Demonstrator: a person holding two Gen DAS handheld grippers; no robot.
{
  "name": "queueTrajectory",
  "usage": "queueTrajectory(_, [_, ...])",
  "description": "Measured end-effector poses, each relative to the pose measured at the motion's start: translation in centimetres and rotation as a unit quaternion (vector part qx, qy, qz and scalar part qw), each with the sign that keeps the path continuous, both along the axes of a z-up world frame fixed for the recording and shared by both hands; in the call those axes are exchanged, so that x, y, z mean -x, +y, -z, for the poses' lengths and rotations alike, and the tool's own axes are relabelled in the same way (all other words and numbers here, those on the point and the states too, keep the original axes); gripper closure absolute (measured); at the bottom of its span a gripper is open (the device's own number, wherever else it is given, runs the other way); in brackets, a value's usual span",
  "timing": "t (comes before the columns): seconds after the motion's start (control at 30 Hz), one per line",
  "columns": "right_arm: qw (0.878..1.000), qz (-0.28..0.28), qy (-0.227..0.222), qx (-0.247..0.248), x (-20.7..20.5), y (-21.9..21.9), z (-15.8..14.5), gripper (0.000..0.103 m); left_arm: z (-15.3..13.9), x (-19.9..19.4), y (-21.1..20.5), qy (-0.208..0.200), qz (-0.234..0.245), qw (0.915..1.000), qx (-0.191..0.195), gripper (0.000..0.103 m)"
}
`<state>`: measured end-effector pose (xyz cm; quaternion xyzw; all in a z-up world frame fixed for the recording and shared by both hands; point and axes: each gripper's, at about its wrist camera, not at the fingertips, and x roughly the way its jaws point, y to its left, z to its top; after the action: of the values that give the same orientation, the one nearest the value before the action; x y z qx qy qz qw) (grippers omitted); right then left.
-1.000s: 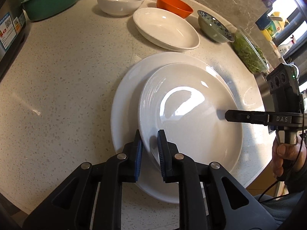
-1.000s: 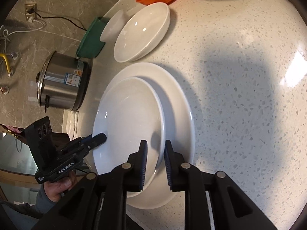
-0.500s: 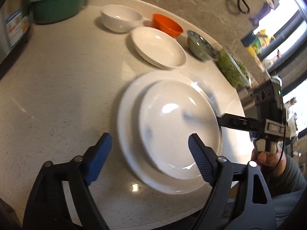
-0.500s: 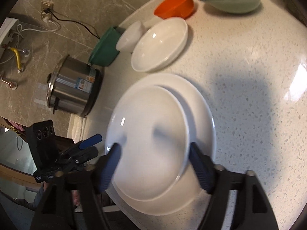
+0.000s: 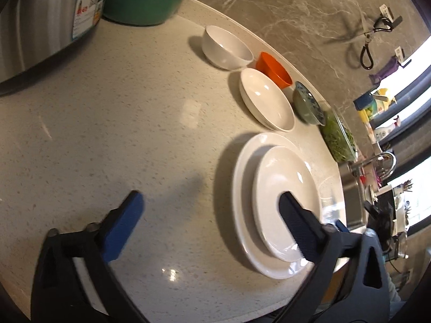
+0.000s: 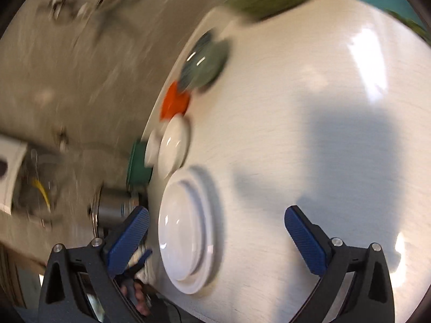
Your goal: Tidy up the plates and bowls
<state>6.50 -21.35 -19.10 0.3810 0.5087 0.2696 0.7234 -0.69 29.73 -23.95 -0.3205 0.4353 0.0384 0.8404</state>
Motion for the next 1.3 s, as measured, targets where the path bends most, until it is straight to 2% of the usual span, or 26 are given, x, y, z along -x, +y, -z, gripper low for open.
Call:
queueTrajectory(0.17, [0.998, 0.050, -0.020, -0.027, -0.7, -3.9, -1.5, 0.000, -0.2, -1.3, 0.9, 0.009, -0.005, 0.9998, -0.017, 0.000])
queueTrajectory(0.33, [0.998, 0.010, -0.055, -0.014, -5.0, -2.7, -4.0, 0.000, -2.6, -4.4, 2.2, -0.009, 0.002, 0.9986, -0.053, 0.000])
queueTrajectory(0.4, [0.997, -0.029, -0.067, -0.006, -7.6, -0.4, -4.9, 0.000, -3.5, -6.4, 2.6, -0.014, 0.007, 0.9983, -0.056, 0.000])
queueTrajectory(0.47, [0.995, -0.071, -0.073, -0.006, -10.1, 2.5, -5.4, 0.000, -3.9, -9.0, 3.3, 0.010, 0.016, 0.9981, -0.059, 0.000])
queueTrajectory(0.5, [0.994, -0.087, -0.066, -0.006, -11.4, 4.0, -5.4, 0.000, -3.8, -10.4, 3.5, 0.027, 0.019, 0.9975, -0.063, 0.000])
queueTrajectory(0.6, [0.990, -0.133, -0.046, -0.027, -15.3, 8.4, -4.8, 0.000, -3.4, -14.5, 3.8, 0.041, 0.040, 0.9960, -0.069, 0.001])
queueTrajectory(0.7, [0.983, -0.181, -0.025, -0.007, -18.2, 12.9, -3.3, 0.003, -1.9, -18.5, 3.6, 0.072, 0.059, 0.9942, -0.053, 0.002])
queueTrajectory(0.73, [0.979, -0.202, -0.016, -0.002, -19.1, 14.6, -2.6, 0.007, -1.6, -19.5, 3.5, 0.077, 0.062, 0.9934, -0.056, 0.002])
queueTrajectory(0.77, [0.976, -0.216, -0.008, 0.003, -19.6, 15.8, -1.9, 0.013, -1.1, -20.6, 3.3, 0.087, 0.065, 0.9920, -0.064, 0.002])
queueTrajectory(0.87, [0.971, -0.240, 0.008, 0.021, -20.5, 18.3, -0.5, 0.019, -0.2, -22.8, 2.9, 0.104, 0.070, 0.9893, -0.074, 0.002])
queueTrajectory(0.93, [0.968, -0.248, 0.016, 0.036, -20.9, 19.7, 0.4, 0.020, 0.1, -23.7, 2.5, 0.106, 0.077, 0.9887, -0.074, 0.002])
queueTrajectory(1.03, [0.965, -0.253, 0.027, 0.054, -20.9, 20.7, 1.3, 0.026, 0.6, -25.1, 1.8, 0.116, 0.080, 0.9854, -0.096, 0.002])
queueTrajectory(1.07, [0.964, -0.257, 0.027, 0.067, -21.0, 21.1, 1.5, 0.026, 0.8, -25.6, 1.6, 0.120, 0.078, 0.9843, -0.103, 0.005])
queueTrajectory(1.13, [0.962, -0.263, 0.028, 0.075, -21.0, 21.7, 1.7, 0.028, 1.2, -26.2, 1.4, 0.125, 0.079, 0.9835, -0.105, 0.017])
queueTrajectory(1.2, [0.960, -0.266, 0.029, 0.079, -21.2, 22.1, 1.6, 0.029, 1.8, -27.0, 1.1, 0.135, 0.076, 0.9819, -0.108, 0.036])
queueTrajectory(1.3, [0.959, -0.268, 0.035, 0.080, -21.3, 22.5, 1.6, 0.030, 2.4, -27.2, 0.9, 0.141, 0.079, 0.9809, -0.108, 0.047])
